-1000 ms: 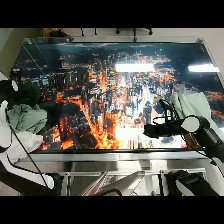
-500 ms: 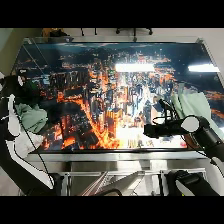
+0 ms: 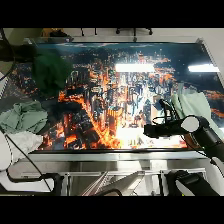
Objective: Fold the shirts.
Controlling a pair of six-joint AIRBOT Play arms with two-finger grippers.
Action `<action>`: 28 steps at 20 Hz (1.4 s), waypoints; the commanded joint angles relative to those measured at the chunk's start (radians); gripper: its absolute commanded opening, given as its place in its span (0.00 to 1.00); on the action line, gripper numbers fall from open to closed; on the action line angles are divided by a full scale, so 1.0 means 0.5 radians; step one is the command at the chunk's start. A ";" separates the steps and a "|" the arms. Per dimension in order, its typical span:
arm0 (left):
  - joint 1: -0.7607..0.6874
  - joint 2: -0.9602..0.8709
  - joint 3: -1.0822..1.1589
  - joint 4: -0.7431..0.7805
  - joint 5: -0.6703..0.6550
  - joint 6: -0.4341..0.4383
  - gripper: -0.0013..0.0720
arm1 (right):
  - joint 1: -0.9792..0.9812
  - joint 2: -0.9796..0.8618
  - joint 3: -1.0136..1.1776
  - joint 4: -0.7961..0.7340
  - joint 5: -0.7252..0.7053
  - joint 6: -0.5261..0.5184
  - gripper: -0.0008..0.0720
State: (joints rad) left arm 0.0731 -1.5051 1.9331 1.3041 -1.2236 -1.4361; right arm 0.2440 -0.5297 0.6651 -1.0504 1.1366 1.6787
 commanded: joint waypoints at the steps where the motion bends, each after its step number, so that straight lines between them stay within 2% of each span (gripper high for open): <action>1: -0.333 0.307 -0.303 -0.253 -0.160 -0.004 0.03 | 0.002 -0.001 -0.001 0.001 0.000 0.001 0.04; 6: -0.859 0.381 -0.951 -0.242 0.010 -0.011 0.04 | 0.002 -0.001 -0.001 0.001 -0.001 0.000 0.04; 7: -0.939 0.351 -1.025 -0.238 0.015 -0.011 0.08 | 0.002 -0.002 -0.001 0.002 0.000 0.001 0.04; 8: -0.990 0.317 -1.060 -0.238 0.001 -0.013 0.58 | 0.002 -0.002 -0.001 0.015 0.002 0.002 0.04; 9: -1.015 0.291 -1.070 -0.236 -0.027 -0.085 0.97 | 0.002 -0.001 -0.001 0.056 0.002 0.001 0.04; 11: -0.990 0.276 -1.022 -0.237 -0.177 -0.154 0.98 | 0.001 0.003 0.002 0.129 -0.019 0.000 0.05; 12: -0.945 0.287 -0.976 -0.237 -0.317 -0.154 0.98 | -0.002 0.002 0.006 0.132 -0.025 0.000 0.09; 13: -0.888 0.320 -0.965 -0.235 -0.446 -0.152 0.98 | -0.018 0.002 0.011 0.129 -0.026 -0.002 0.35; 14: -0.829 0.379 -1.018 -0.232 -0.516 -0.150 0.98 | -0.055 -0.002 0.020 0.137 -0.031 -0.005 0.54; 16: -0.688 0.574 -1.292 -0.232 -0.508 -0.127 0.98 | -0.154 -0.023 0.043 0.137 -0.031 -0.080 0.50; 18: -0.538 0.809 -1.694 -0.238 -0.244 -0.124 0.98 | -0.261 -0.083 0.053 0.157 -0.042 -0.207 0.50; 20: -0.423 0.975 -2.067 -0.243 0.016 -0.123 0.98 | -0.307 -0.214 0.052 0.294 -0.076 -0.423 0.51; 22: -0.341 1.077 -2.388 -0.262 0.229 -0.094 0.98 | -0.306 -0.391 0.052 0.553 -0.146 -0.655 0.51; 24: -0.296 1.097 -2.587 -0.416 0.436 0.018 0.98 | -0.306 -0.591 0.052 0.893 -0.291 -0.955 0.51; 26: -0.287 1.079 -2.699 -0.601 0.639 0.128 0.98 | -0.306 -0.790 0.053 1.170 -0.437 -1.175 0.51; 28: -0.305 0.977 -2.703 -0.617 0.738 0.155 0.98 | -0.295 -0.983 0.056 1.419 -0.553 -1.376 0.51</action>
State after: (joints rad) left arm -0.0875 -0.9916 0.6449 1.0569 -0.9859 -1.4071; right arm 0.0948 -0.8921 0.6910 -0.5640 0.9539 1.1820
